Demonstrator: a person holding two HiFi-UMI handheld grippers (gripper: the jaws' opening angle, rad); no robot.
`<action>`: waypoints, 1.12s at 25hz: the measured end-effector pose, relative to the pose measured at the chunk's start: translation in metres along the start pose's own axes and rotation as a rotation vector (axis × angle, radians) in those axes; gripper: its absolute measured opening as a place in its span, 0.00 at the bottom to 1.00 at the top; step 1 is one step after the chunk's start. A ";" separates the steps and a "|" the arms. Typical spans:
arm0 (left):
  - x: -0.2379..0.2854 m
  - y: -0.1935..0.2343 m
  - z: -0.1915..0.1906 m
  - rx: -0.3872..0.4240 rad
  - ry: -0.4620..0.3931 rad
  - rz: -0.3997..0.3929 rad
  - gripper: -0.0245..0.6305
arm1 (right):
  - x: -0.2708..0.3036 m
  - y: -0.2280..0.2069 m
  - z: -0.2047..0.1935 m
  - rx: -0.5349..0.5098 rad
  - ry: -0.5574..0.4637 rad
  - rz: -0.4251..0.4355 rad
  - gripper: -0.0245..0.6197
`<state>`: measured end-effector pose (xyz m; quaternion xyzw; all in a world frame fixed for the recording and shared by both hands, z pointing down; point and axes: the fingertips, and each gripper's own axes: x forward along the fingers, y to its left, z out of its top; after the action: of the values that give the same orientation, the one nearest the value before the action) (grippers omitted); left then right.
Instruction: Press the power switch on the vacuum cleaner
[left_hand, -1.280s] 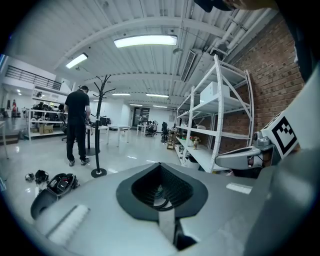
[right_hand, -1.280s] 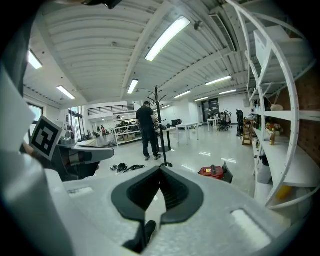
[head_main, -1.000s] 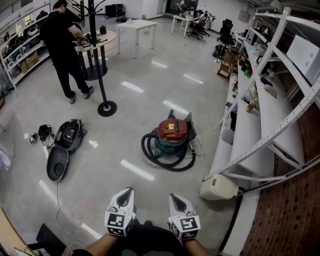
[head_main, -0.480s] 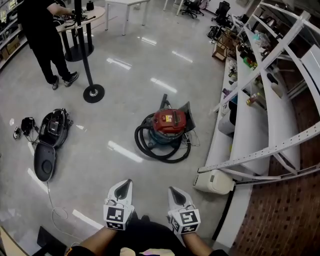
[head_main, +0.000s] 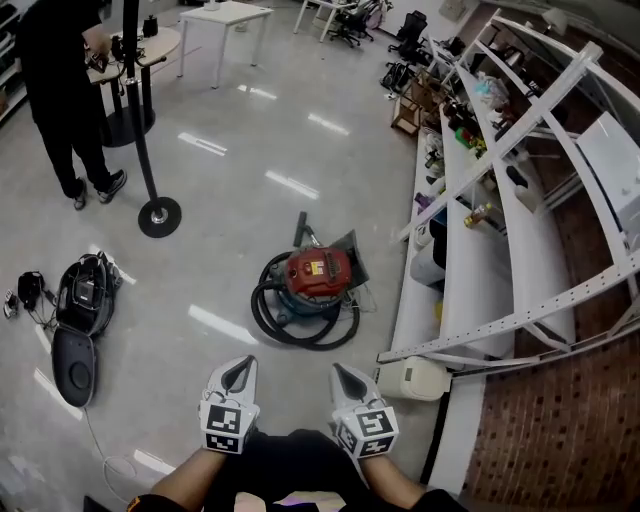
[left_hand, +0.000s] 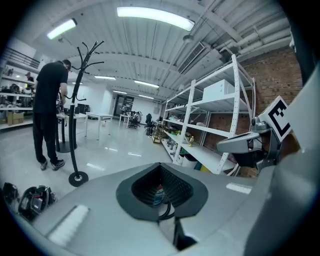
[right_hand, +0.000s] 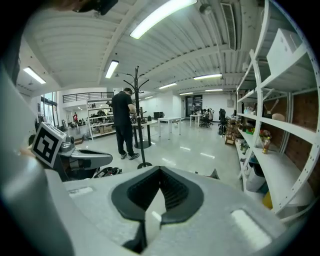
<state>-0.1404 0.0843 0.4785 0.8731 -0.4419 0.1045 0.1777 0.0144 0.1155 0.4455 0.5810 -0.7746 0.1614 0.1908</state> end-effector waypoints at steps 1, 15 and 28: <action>0.002 0.002 0.006 -0.007 -0.002 -0.001 0.06 | 0.003 -0.002 0.005 -0.004 -0.002 -0.003 0.03; 0.032 0.047 0.017 -0.015 0.008 0.067 0.06 | 0.070 -0.030 0.018 0.031 -0.001 -0.001 0.03; 0.146 0.035 0.050 0.015 0.054 0.119 0.06 | 0.159 -0.112 0.029 0.069 0.051 0.106 0.03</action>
<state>-0.0817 -0.0627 0.4904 0.8434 -0.4874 0.1419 0.1763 0.0784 -0.0622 0.5002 0.5409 -0.7933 0.2126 0.1812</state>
